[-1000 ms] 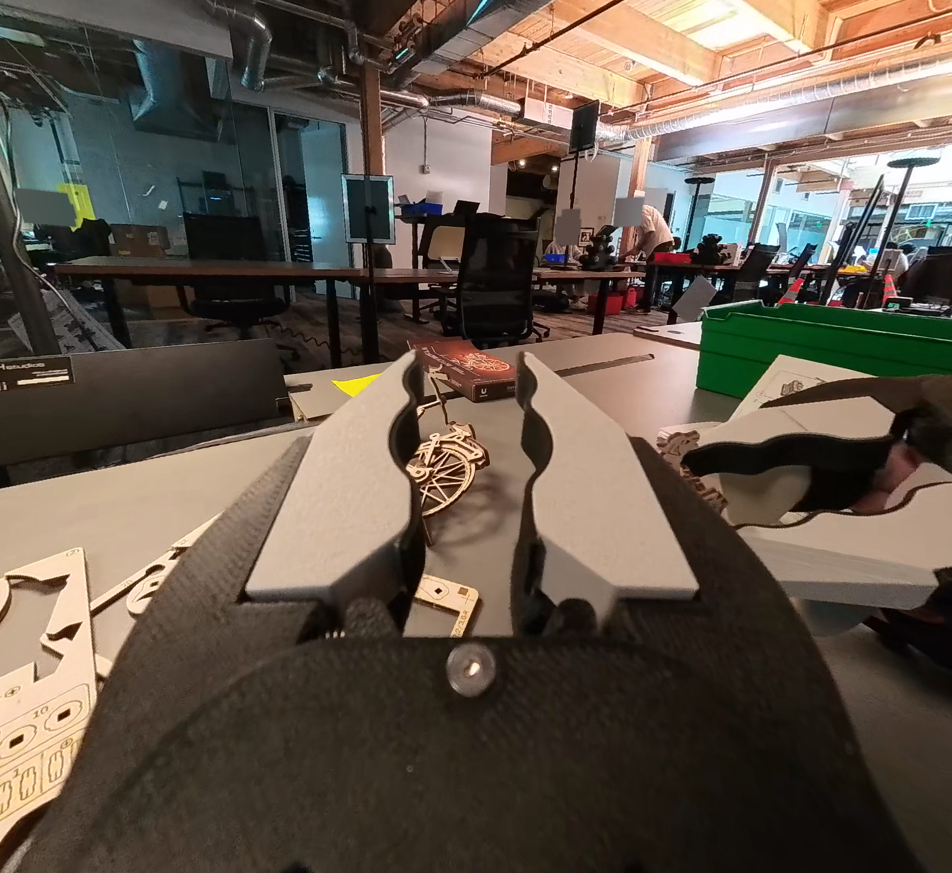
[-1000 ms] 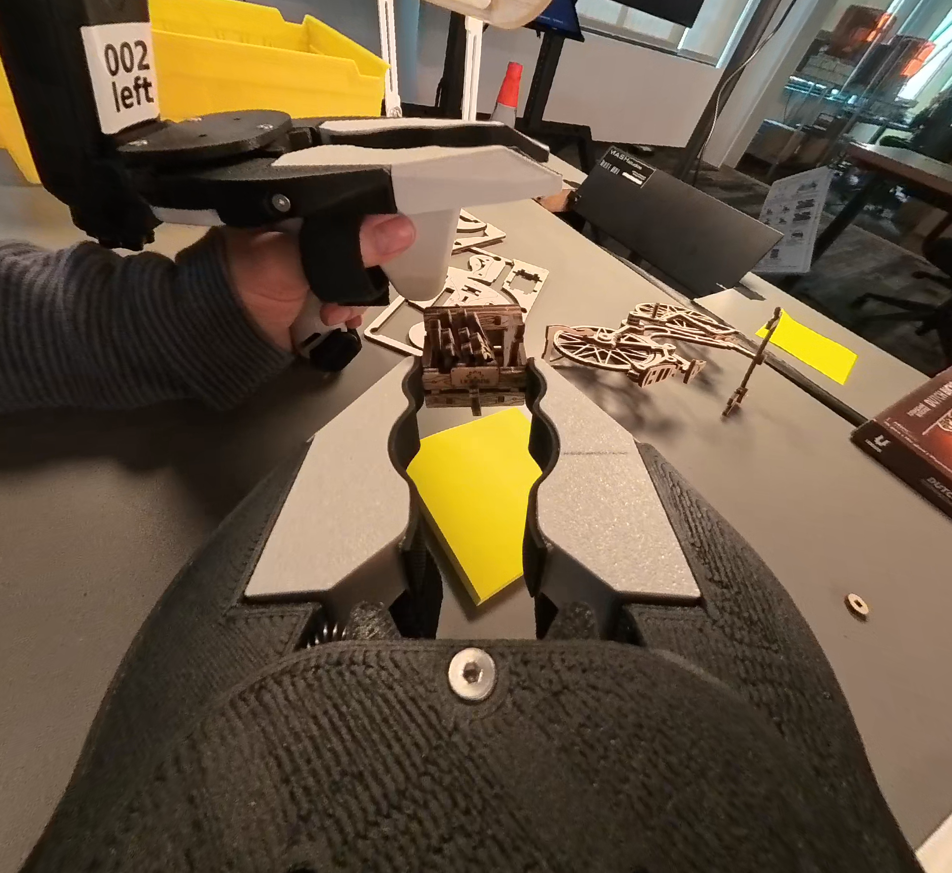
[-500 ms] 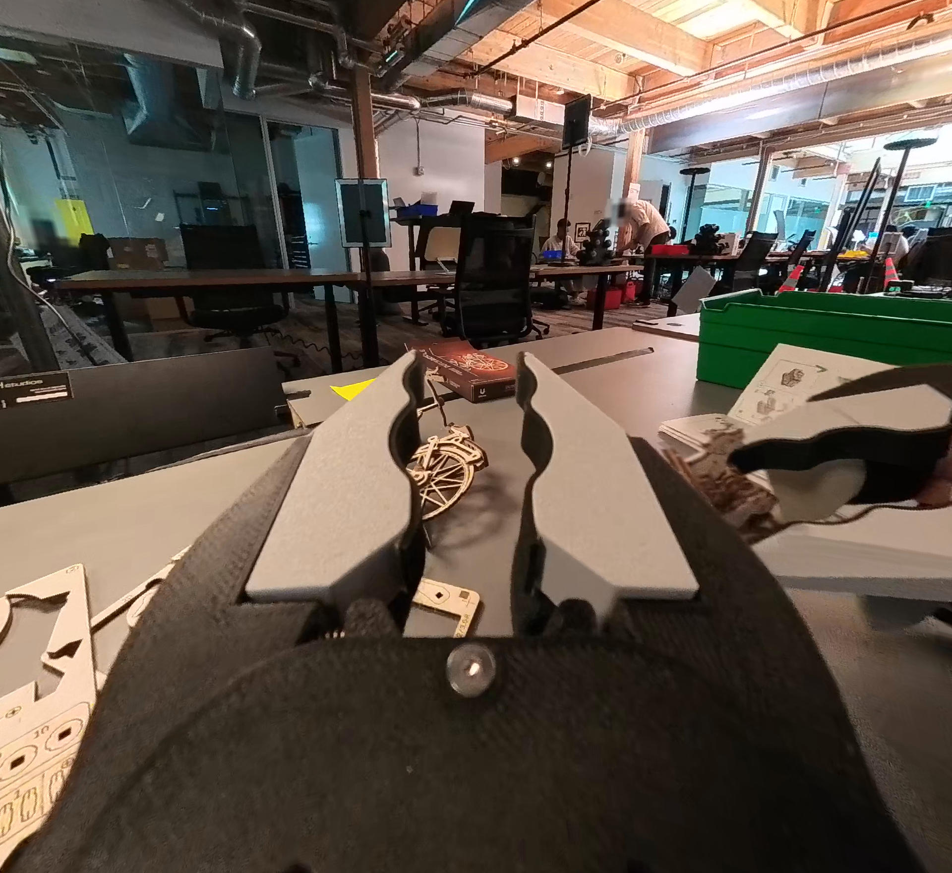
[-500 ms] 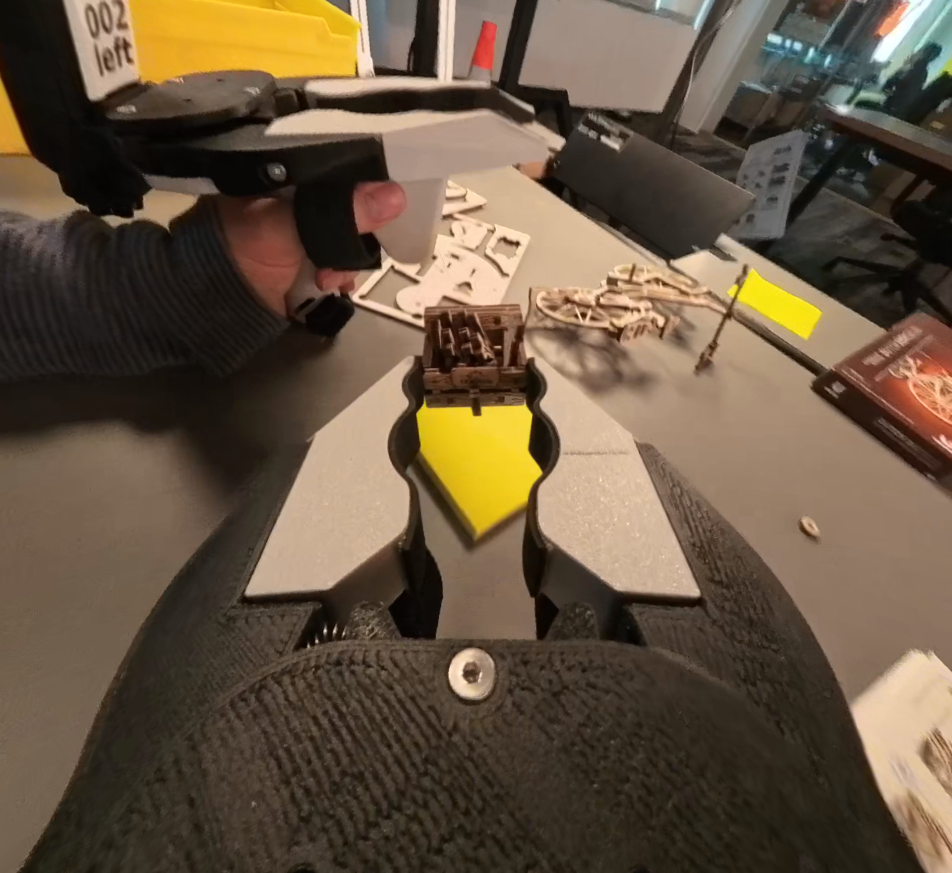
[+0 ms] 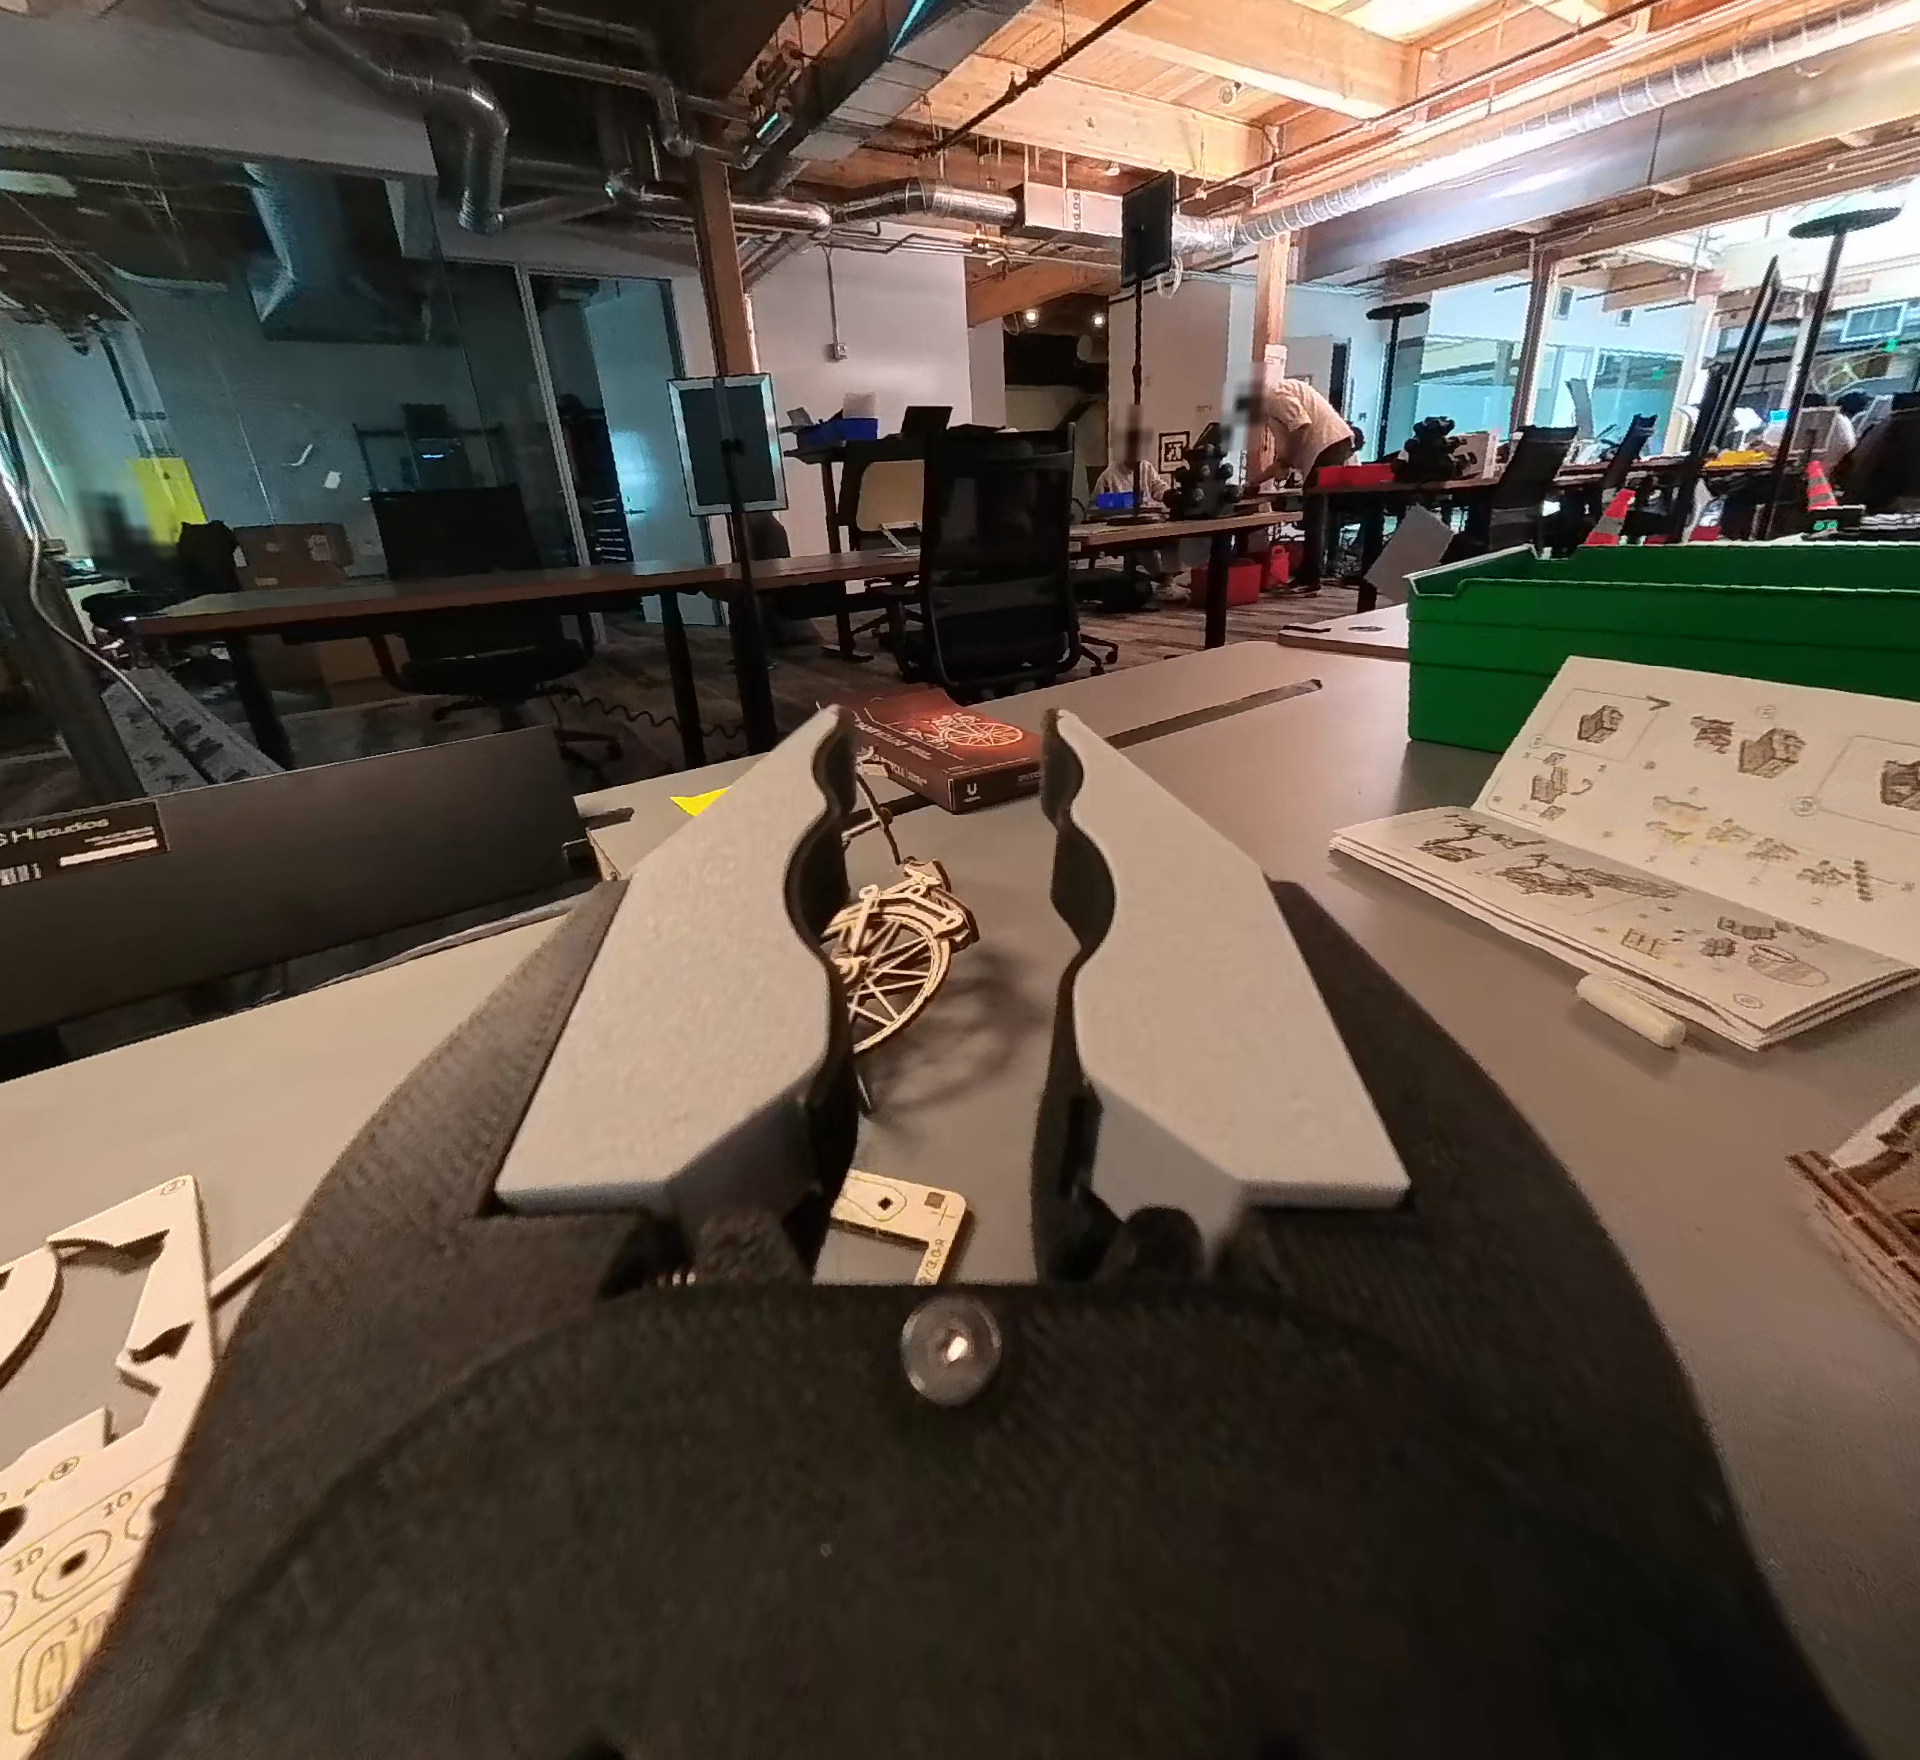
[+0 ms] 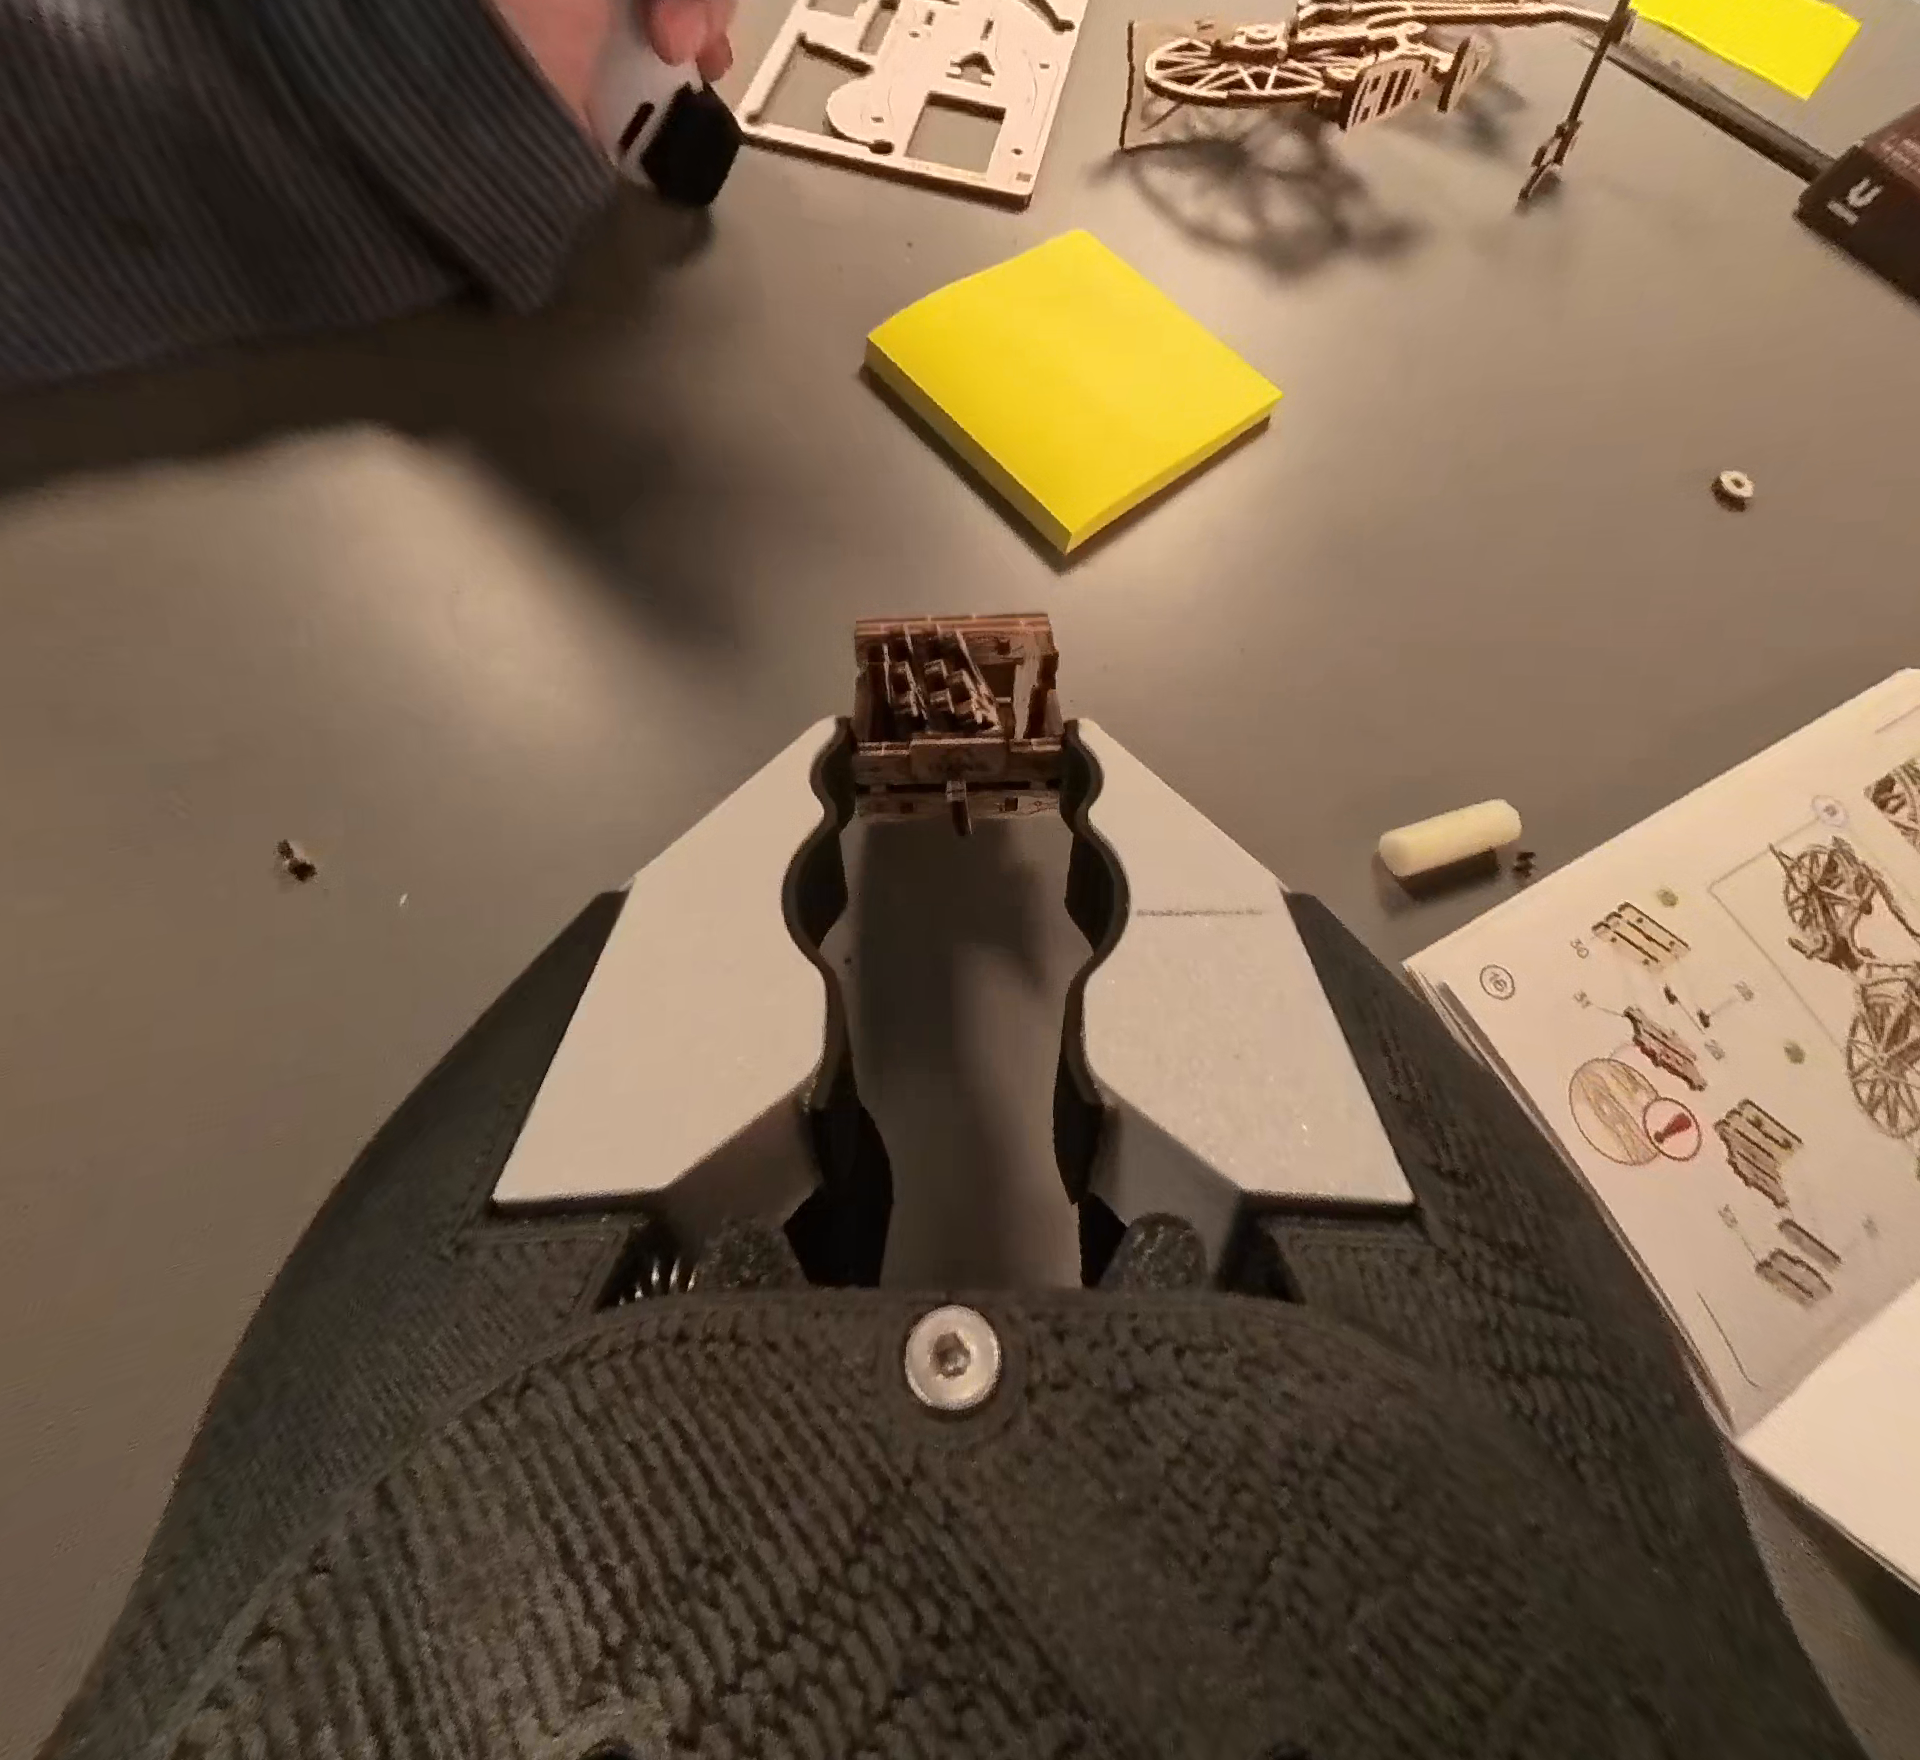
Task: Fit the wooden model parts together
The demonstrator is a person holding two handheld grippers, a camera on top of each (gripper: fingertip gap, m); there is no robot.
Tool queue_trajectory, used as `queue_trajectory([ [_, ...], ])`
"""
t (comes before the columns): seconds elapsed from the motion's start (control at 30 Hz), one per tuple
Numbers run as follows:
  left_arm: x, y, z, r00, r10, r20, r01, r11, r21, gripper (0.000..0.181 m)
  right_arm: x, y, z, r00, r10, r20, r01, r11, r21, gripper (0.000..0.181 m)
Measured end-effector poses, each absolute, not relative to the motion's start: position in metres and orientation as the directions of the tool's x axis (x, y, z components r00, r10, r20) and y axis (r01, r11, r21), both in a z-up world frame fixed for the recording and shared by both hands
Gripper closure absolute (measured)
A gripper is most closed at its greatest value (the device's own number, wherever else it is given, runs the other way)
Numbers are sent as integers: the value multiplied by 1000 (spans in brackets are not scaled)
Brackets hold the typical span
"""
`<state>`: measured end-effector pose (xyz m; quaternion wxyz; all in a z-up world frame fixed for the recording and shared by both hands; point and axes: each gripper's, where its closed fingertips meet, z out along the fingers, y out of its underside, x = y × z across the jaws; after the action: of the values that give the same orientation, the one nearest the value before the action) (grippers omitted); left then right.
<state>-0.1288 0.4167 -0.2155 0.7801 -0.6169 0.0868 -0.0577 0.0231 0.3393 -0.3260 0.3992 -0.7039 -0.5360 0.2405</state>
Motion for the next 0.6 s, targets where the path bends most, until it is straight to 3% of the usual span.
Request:
queue_trajectory([
  [0.43, -121, 415, -214, 971, -216, -102, -47, 243, -969, 148, 41, 338, -339, 349, 933, 87, 619, -160, -769, 143],
  [0.6, -123, 414, -214, 973, -215, -86, -33, 243, -970, 147, 43, 338, -339, 379, 923, 69, 609, -193, -769, 122],
])
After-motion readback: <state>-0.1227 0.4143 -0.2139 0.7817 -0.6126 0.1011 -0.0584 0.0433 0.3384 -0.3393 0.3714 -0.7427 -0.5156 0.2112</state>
